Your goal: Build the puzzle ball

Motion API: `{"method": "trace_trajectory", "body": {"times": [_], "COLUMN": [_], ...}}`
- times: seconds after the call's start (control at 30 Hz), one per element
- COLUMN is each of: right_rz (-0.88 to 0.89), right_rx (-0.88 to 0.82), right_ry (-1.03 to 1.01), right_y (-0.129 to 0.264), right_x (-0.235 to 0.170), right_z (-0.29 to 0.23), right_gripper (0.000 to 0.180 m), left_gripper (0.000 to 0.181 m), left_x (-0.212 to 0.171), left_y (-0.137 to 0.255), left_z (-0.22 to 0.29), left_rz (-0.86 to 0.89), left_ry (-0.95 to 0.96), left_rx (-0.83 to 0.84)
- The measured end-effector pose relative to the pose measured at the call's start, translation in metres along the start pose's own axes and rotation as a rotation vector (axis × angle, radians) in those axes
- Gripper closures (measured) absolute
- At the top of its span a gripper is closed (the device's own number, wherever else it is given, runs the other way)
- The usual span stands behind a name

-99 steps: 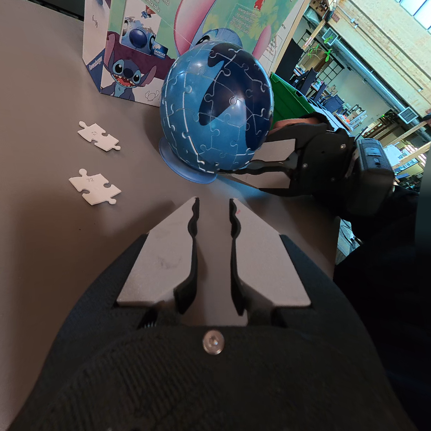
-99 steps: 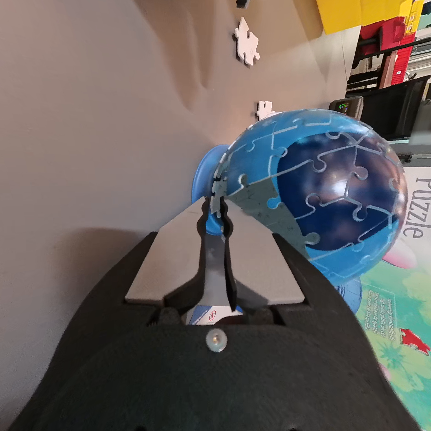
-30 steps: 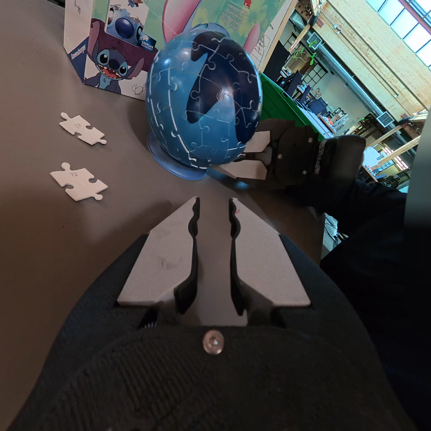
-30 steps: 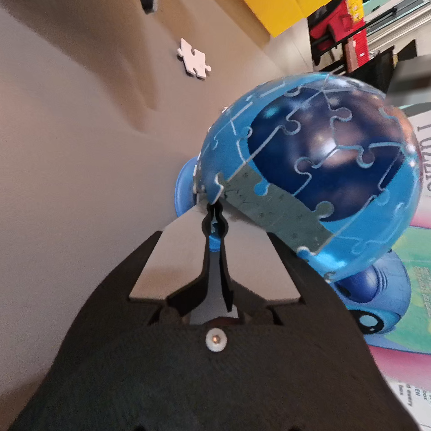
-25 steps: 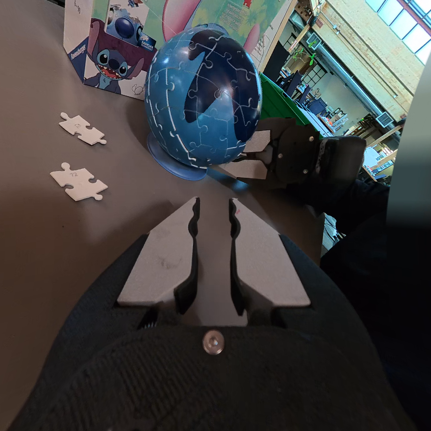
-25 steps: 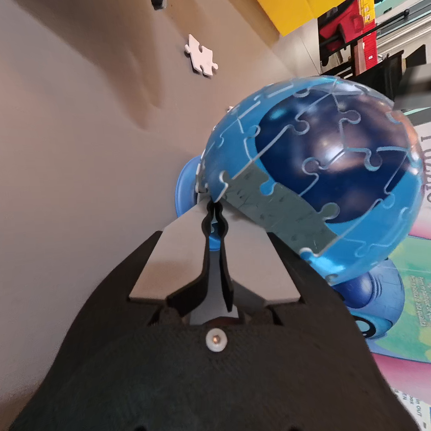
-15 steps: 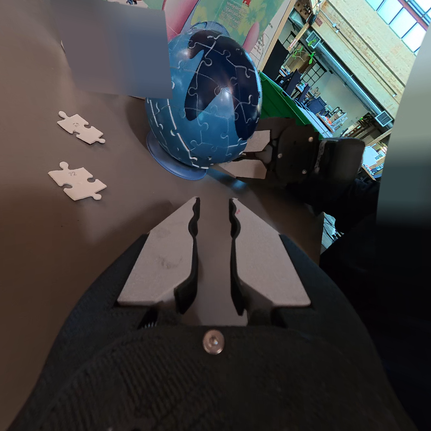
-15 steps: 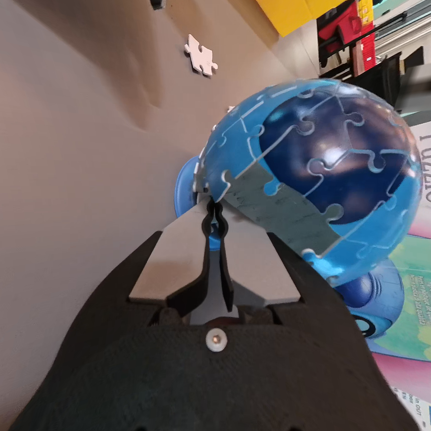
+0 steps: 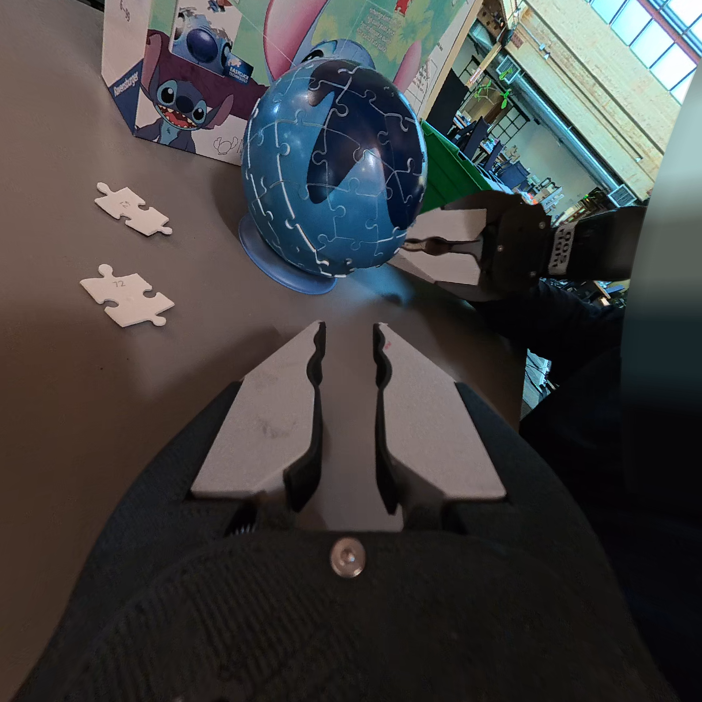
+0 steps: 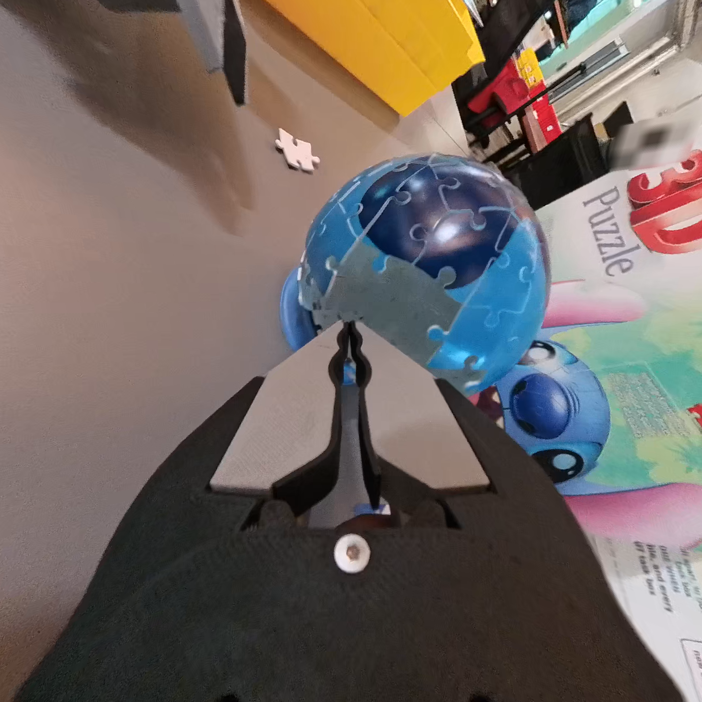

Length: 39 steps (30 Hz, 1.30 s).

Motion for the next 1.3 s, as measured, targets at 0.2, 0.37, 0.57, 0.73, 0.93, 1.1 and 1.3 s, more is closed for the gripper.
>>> {"method": "trace_trajectory", "body": {"times": [0.2,0.37,0.57,0.73,0.93,1.1,1.3], "right_rz": [0.021,0.044,0.062,0.08,0.044,0.084,0.024], "right_rx": [0.198,0.281,0.349,0.387,0.461,0.519,0.492], "right_ry": [-0.188,-0.232,-0.184,-0.106,-0.116,-0.134,-0.166], "right_y": [0.01,0.0,-0.014,-0.017,-0.02,-0.011,-0.02], "right_x": [-0.016,-0.012,-0.009,-0.005,-0.007,-0.01,-0.005], "right_z": [-0.007,-0.008,-0.013,-0.012,-0.007,-0.009,-0.008], "right_gripper": [0.153,0.129,0.105,0.105,0.101,0.093,0.091], "left_gripper": [0.158,0.158,0.158,0.158,0.158,0.158,0.158], "left_x": [0.0,0.0,0.0,-0.001,-0.001,-0.001,-0.001], "left_y": [0.0,0.001,0.001,0.001,0.001,0.0,0.0], "left_z": [-0.001,-0.002,-0.001,-0.001,0.0,0.001,0.001], "left_rz": [-0.002,0.003,0.007,0.0,0.002,-0.003,-0.005], "left_ry": [0.012,0.017,0.014,0.016,0.013,0.012,0.013], "left_rx": [-0.001,0.0,-0.004,-0.009,-0.014,-0.016,-0.015]}}
Point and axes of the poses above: each gripper's, where its closed fingertips meet, y back along the fingers, x out of its top, z = x × y across the jaws, the point moved 8 cm from there along y, back along the fingers, and after that the axes turned 2 degrees about -x, right-handed, at the moved point
